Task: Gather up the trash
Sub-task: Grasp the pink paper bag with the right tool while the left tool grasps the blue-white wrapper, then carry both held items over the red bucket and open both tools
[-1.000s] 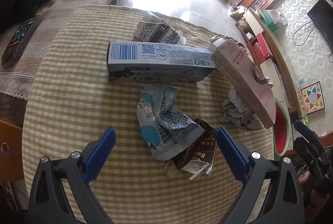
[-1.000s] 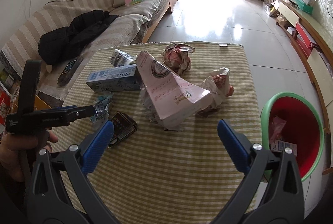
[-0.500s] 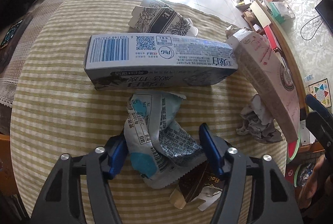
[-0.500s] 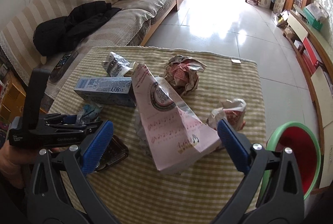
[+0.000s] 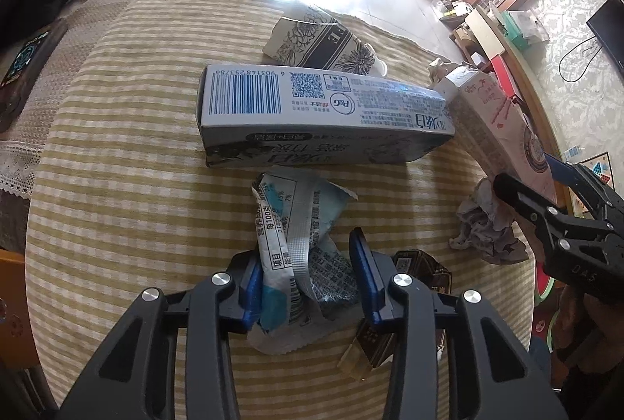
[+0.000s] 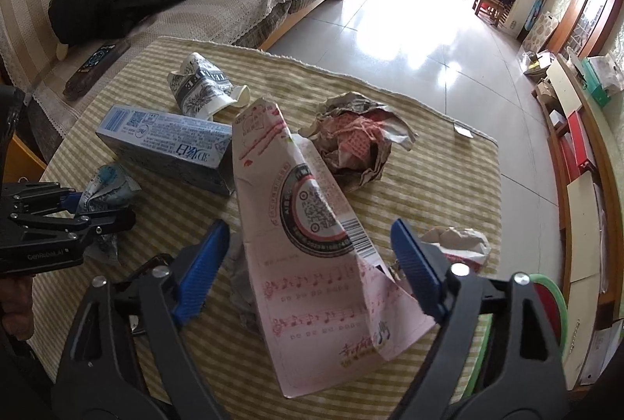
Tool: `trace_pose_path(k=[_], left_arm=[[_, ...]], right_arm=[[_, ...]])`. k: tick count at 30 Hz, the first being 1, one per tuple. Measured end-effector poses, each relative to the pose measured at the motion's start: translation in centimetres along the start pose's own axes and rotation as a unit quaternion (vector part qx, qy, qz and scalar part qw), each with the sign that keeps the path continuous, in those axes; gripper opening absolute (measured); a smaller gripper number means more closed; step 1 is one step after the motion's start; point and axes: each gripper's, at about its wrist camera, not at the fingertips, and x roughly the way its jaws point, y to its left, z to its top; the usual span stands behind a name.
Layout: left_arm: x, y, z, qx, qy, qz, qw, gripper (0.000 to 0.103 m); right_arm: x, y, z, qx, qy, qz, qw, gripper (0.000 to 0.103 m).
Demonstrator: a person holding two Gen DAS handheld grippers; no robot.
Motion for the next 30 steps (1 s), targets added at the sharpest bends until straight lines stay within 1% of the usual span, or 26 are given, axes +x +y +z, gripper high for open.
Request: trace_pose_path(k=[1, 3, 4, 5, 7, 9, 12, 18, 23, 30], left_arm=[[0.0, -0.2, 0.1, 0.001, 0.000, 0.001, 1.0000, 0.037], [-0.1, -0.8, 0.2, 0.000, 0.001, 0.001, 1.0000, 0.037], [-0.2, -0.8, 0.1, -0.001, 0.001, 0.001, 1.0000, 0.037], [-0.2, -0.7, 0.2, -0.002, 0.000, 0.001, 1.0000, 0.037], [-0.5, -0.6, 0.1, -0.004, -0.002, 0.002, 1.0000, 0.037], [-0.9, -0.5, 0.0, -0.007, -0.005, 0.002, 1.0000, 0.037], [-1.3, -0.6, -0.3, -0.007, -0.010, 0.003, 0.9999, 0.037], [-2.8, -0.6, -0.5, -0.005, -0.021, 0.002, 0.9998, 0.037], [-4.2, -0.9, -0.7, 0.000, -0.029, 0.000, 0.9996, 0.037], [-6.9, -1.7, -1.5, 0.006, -0.051, 0.002, 0.9987, 0.037]], right_arm=[[0.3, 0.0, 0.0, 0.001, 0.005, 0.005, 1.000, 0.069], [0.2, 0.0, -0.2, -0.002, 0.006, 0.009, 1.000, 0.067], [0.1, 0.0, -0.2, -0.003, 0.004, 0.013, 1.000, 0.062], [0.0, 0.1, -0.2, -0.004, 0.003, 0.017, 1.000, 0.061], [-0.3, 0.2, -0.2, -0.007, 0.000, 0.019, 1.000, 0.049], [-0.8, 0.5, -0.1, -0.009, -0.007, 0.019, 1.000, 0.046], [-1.6, 0.3, 0.0, -0.001, -0.014, 0.025, 1.000, 0.045], [-4.1, -0.3, -0.1, 0.019, -0.044, 0.049, 0.998, 0.045], [-6.2, 0.0, -0.2, 0.016, -0.062, 0.051, 0.997, 0.045], [-9.7, -0.4, -1.2, 0.037, -0.095, 0.060, 0.993, 0.045]])
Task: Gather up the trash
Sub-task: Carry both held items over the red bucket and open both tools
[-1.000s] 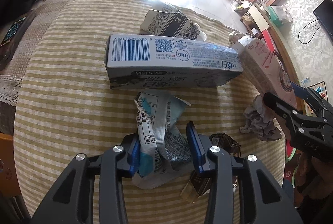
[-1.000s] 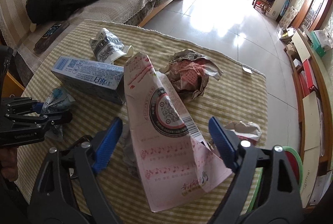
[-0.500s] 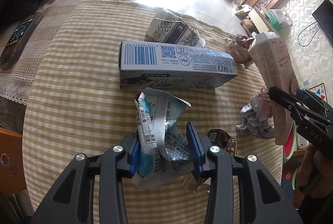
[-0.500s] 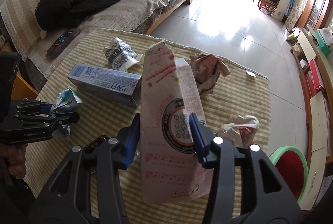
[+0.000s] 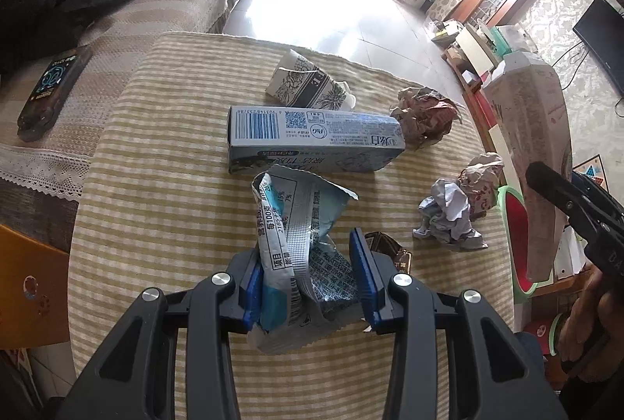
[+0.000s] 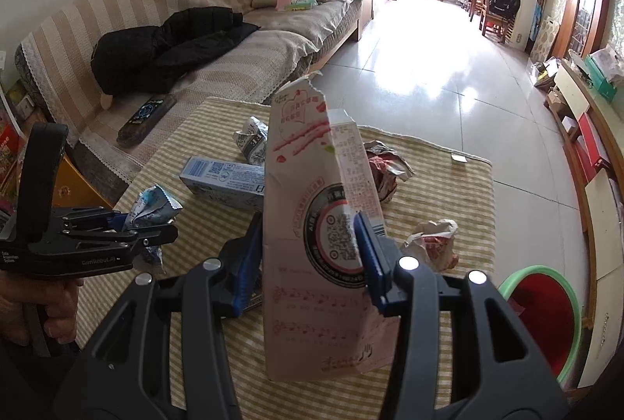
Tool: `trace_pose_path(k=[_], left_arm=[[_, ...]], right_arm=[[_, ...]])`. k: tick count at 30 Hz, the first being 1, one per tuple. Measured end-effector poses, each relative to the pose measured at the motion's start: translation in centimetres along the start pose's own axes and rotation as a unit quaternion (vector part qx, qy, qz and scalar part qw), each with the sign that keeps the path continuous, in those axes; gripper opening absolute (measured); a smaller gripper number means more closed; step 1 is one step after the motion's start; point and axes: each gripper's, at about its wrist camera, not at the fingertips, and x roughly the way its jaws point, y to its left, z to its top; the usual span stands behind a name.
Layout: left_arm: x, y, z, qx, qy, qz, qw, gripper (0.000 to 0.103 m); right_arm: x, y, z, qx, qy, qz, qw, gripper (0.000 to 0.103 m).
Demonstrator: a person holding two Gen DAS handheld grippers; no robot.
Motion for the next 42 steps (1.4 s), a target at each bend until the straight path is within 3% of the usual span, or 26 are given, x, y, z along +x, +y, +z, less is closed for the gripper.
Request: trace_pose_path(k=[13, 25, 38, 42], left_arm=[[-4.7, -3.7, -0.6, 0.035, -0.039, -0.021, 0.9984, 0.036], [-5.7, -12.1, 0.8, 0.099, -0.052, -0.061, 0.9918, 0.036], [-3.9, -24.4, 1.1, 0.185, -0.037, -0.125, 0.9741, 0.036], [-2.3, -27.8, 0.7, 0.199, -0.025, -0.171, 0.9647, 0.036]], right_arm=[[-5.8, -3.5, -1.8, 0.078, -0.051, 0.017, 0.996, 0.045], [-10.2, -8.8, -4.7, 0.143, -0.082, -0.003, 0.986, 0.045], [-13.4, -17.7, -9.2, 0.236, -0.111, -0.042, 0.964, 0.045], [-14.1, -20.7, -11.2, 0.267, -0.114, -0.056, 0.955, 0.045]])
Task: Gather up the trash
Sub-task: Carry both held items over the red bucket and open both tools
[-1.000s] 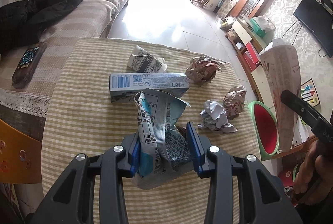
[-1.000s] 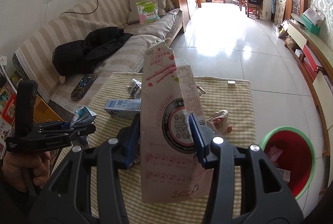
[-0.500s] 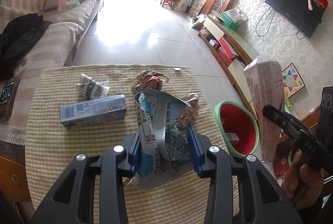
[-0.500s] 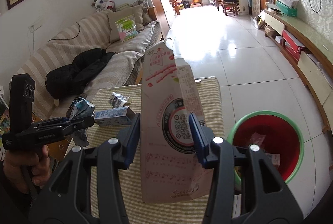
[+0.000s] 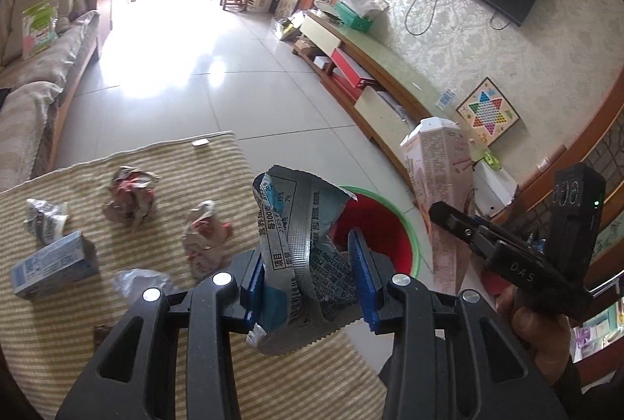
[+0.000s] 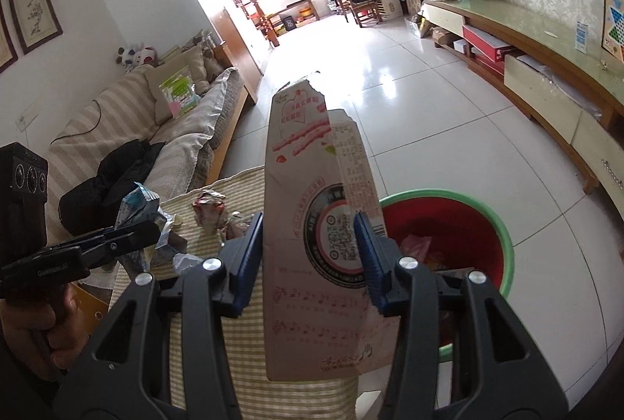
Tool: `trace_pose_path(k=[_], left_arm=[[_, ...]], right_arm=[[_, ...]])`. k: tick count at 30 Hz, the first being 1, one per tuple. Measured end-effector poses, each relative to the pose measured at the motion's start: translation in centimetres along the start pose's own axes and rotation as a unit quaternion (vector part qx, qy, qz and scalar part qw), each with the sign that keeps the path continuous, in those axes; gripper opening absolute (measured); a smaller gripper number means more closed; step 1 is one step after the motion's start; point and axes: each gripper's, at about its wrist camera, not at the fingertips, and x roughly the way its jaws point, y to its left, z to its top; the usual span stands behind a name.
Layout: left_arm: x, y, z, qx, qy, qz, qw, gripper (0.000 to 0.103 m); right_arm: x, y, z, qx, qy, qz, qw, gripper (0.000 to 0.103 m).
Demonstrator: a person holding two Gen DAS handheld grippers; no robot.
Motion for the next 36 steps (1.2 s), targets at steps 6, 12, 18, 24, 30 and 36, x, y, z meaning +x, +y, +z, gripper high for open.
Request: trace_pose_path(k=[6, 12, 18, 24, 30, 36], left_arm=[[4.1, -2.6, 0.7, 0.000, 0.021, -0.045, 0.9988, 0.036], [7.5, -4.9, 1.5, 0.005, 0.037, -0.062, 0.9974, 0.036], [10.2, -5.7, 2.2, -0.007, 0.052, -0.082, 0.9953, 0.038], [12.0, -5.9, 2.2, -0.025, 0.057, -0.093, 0.9937, 0.040], [13.0, -6.0, 2.5, -0.047, 0.054, -0.098, 0.9926, 0.070], [12.4, -5.7, 3.1, -0.053, 0.040, -0.105, 0.9923, 0.074]], right_arm=[[-0.2, -4.5, -0.1, 0.040, -0.004, -0.019, 0.999, 0.045], [0.3, -7.1, -0.2, 0.060, 0.001, -0.022, 0.998, 0.045], [1.1, -8.3, -0.6, 0.065, 0.010, -0.024, 0.998, 0.045], [1.6, -9.3, -0.5, 0.068, 0.014, -0.028, 0.997, 0.045], [1.8, -9.3, -0.7, 0.070, 0.018, -0.030, 0.997, 0.045], [2.0, -9.1, -0.7, 0.066, 0.020, -0.030, 0.997, 0.045]])
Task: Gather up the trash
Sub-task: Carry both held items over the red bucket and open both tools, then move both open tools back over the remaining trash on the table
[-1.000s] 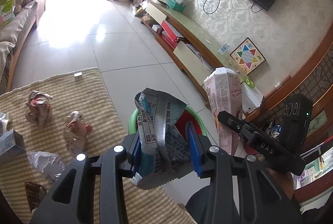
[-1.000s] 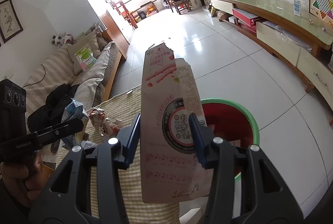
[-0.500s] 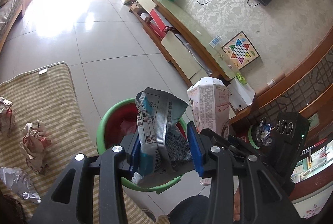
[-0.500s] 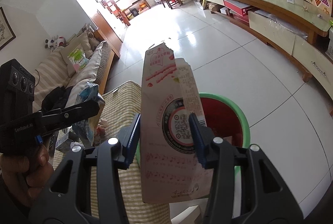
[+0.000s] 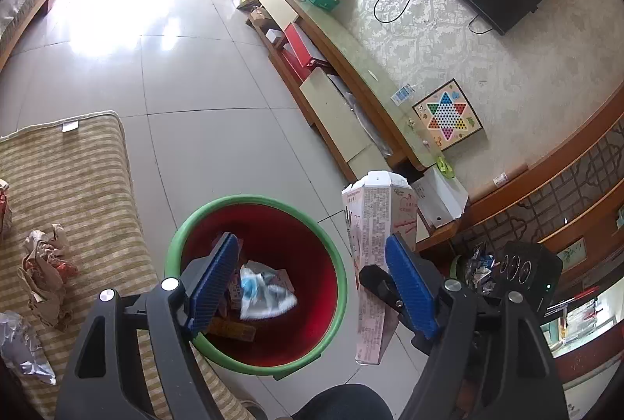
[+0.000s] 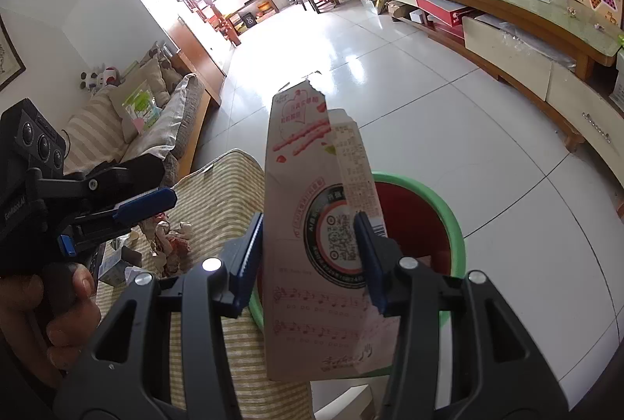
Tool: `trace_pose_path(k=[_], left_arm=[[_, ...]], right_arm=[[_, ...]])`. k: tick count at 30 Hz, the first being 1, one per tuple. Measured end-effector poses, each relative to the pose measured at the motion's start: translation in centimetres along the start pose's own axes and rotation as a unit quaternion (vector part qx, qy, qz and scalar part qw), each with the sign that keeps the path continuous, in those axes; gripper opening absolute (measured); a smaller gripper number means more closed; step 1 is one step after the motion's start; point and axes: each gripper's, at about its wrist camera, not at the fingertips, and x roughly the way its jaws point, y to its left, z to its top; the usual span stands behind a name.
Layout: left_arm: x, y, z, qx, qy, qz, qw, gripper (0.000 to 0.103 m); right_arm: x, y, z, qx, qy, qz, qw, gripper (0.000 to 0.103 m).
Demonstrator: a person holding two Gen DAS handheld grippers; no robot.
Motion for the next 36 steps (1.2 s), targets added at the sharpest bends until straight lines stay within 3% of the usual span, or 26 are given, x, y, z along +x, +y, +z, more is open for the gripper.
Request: trace_pose_path(k=[3, 9, 13, 15, 20, 26, 36], left_arm=[[-0.7, 0.2, 0.2, -0.002, -0.007, 0.004, 1.0000, 0.074], [-2.3, 1.2, 0.3, -0.010, -0.023, 0.014, 0.9996, 0.074], [-3.6, 1.7, 0.2, -0.004, -0.028, 0.020, 0.9994, 0.074], [-4.4, 1.8, 0.0, 0.007, -0.032, 0.028, 0.9991, 0.082], [-6.6, 2.8, -1.0, 0.012, -0.036, 0.057, 0.9977, 0.091], [-10.8, 5.0, -2.8, 0.008, -0.057, 0.093, 0.9940, 0.095], [-18.6, 13.2, -7.0, -0.057, -0.075, 0.184, 0.9784, 0.095]], right_arm=[[0.0, 0.3, 0.1, -0.008, -0.001, -0.003, 1.000, 0.047], [-0.9, 0.8, 0.5, -0.010, -0.024, -0.011, 1.000, 0.083], [-1.4, 1.1, 0.7, -0.010, -0.031, -0.018, 0.999, 0.095], [-1.7, 1.4, 0.7, -0.011, -0.035, -0.023, 0.999, 0.098], [-1.9, 2.8, 0.5, -0.015, -0.029, -0.023, 0.999, 0.098], [-1.8, 6.4, 0.0, -0.038, -0.022, -0.016, 0.999, 0.098], [0.4, 13.7, -2.1, -0.085, 0.009, 0.008, 0.996, 0.098]])
